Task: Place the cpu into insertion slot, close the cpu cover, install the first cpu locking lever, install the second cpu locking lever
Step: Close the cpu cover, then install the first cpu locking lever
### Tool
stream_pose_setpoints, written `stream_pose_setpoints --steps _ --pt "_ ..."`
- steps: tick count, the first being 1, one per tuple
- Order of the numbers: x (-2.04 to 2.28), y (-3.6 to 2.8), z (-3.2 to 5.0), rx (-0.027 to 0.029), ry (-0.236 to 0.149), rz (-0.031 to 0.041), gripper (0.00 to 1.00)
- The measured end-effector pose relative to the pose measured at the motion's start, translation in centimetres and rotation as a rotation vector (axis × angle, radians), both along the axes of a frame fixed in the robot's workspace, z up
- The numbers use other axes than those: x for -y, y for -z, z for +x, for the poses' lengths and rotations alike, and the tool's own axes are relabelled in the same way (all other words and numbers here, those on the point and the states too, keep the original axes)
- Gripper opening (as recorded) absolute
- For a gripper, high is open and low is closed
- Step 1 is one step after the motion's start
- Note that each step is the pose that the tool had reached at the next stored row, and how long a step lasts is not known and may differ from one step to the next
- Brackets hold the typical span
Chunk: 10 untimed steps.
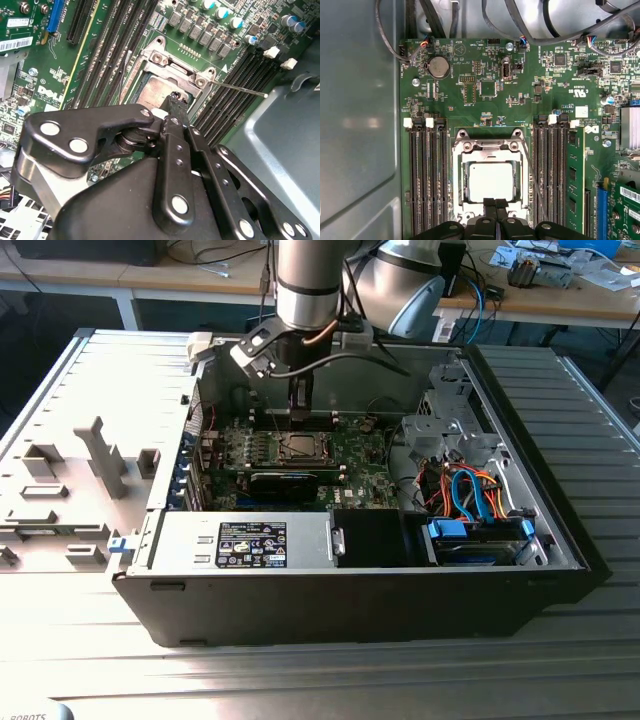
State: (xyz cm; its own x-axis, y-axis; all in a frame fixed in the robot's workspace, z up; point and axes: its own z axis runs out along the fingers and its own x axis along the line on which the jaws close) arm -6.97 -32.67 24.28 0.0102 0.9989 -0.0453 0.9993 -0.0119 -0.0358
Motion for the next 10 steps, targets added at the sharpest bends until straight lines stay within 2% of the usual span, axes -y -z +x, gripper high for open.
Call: stream_pose_setpoints --steps 10 --pt "0.00 -0.08 0.00 -0.0002 0.000 -0.0002 0.11"
